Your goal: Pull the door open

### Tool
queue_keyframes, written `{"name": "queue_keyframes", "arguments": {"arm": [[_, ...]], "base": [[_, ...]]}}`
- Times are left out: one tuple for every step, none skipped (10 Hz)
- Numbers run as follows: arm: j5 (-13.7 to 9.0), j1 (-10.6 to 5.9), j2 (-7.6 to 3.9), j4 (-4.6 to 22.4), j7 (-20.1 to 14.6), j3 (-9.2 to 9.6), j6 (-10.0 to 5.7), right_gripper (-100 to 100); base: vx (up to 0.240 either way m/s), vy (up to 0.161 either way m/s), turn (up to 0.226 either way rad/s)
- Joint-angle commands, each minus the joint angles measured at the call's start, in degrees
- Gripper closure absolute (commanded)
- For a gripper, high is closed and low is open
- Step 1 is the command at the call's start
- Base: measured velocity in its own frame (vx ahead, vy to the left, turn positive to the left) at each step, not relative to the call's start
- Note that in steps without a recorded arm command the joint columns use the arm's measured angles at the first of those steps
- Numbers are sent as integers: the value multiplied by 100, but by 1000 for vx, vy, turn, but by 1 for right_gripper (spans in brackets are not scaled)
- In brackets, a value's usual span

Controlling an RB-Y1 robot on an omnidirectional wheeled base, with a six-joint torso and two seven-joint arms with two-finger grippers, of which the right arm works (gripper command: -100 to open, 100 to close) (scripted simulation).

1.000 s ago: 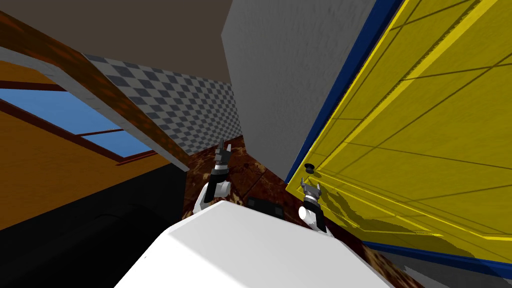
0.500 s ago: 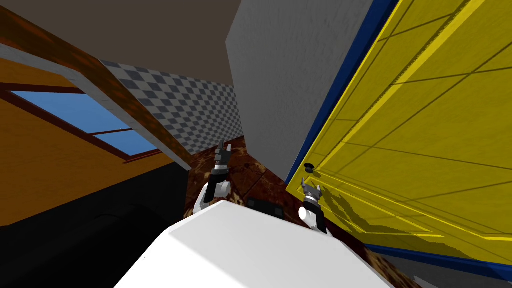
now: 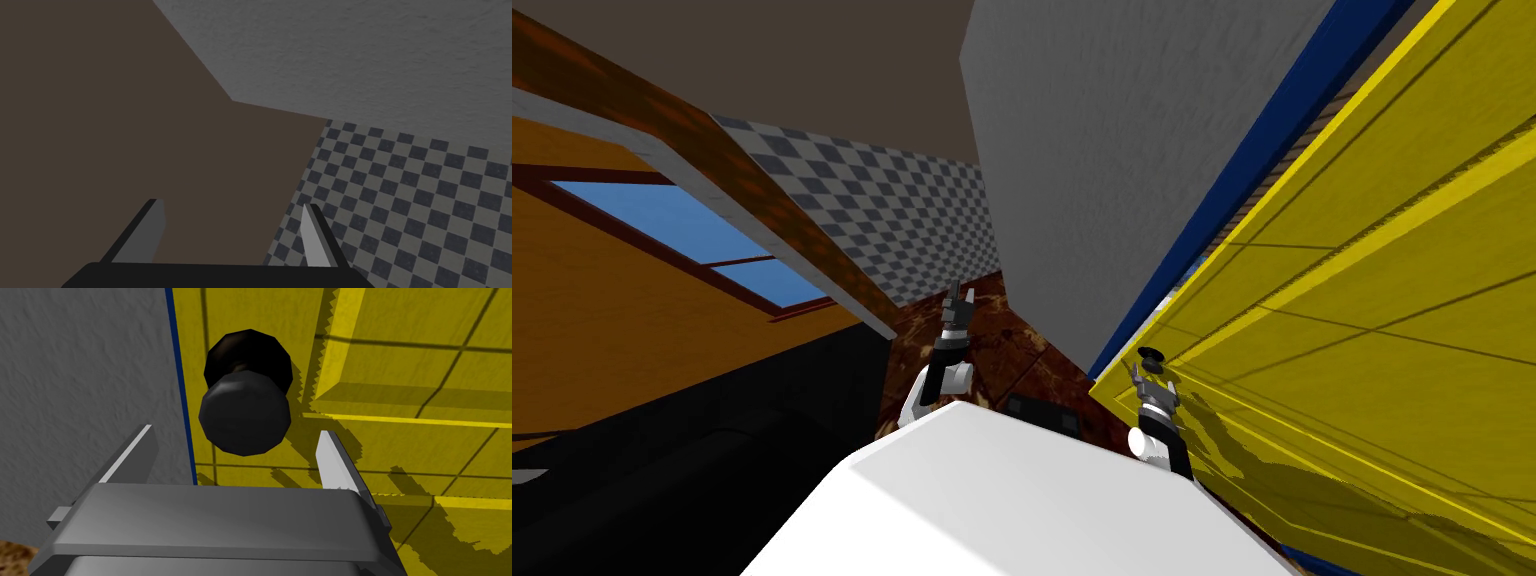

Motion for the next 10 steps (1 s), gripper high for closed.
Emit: {"name": "queue_keyframes", "arguments": {"arm": [[6, -66, -29, 185, -91, 10, -91, -100], [-21, -21, -178, 260, -261, -18, -134, -100], [-34, 1, -250, 297, -344, -32, -155, -100], [-34, 1, -250, 297, -344, -32, -155, -100], [-21, -62, -235, 410, -372, -15, -219, -100], [-21, -62, -235, 410, -372, -15, -219, 100], [-21, -62, -235, 410, -372, -15, -219, 100], [-21, -62, -235, 410, -372, -15, -219, 100], [-21, -62, -235, 410, -372, -15, -219, 100], [-21, -62, -235, 410, -372, -15, -219, 100]], "base": [[71, -14, 14], [97, -23, 83], [154, -44, 98], [119, -7, 32], [41, 6, -3], [0, 0, 0], [-14, -4, 5], [-10, -1, 7], [-6, 0, 3], [0, 0, 0]]}}
